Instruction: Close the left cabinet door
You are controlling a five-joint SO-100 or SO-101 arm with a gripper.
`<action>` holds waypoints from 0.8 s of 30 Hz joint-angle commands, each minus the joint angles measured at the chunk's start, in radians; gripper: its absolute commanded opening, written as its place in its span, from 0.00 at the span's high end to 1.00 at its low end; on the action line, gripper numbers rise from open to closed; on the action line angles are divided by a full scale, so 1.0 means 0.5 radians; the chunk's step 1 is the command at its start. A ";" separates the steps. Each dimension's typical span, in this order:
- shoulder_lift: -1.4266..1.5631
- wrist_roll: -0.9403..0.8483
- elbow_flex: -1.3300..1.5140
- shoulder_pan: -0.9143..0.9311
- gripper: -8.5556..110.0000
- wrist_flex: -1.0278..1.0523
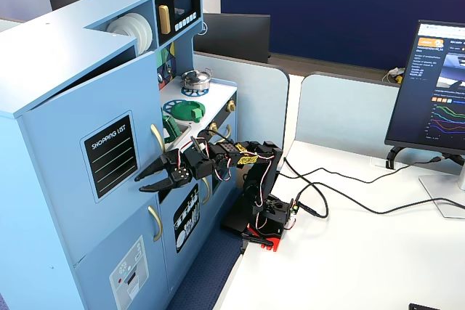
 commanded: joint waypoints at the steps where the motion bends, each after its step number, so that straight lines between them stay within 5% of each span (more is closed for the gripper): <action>1: 0.107 0.046 -0.107 0.144 0.93 0.006; 17: -0.215 0.166 -0.304 0.488 0.93 -0.218; 24: 0.295 0.193 -0.037 0.249 0.93 0.313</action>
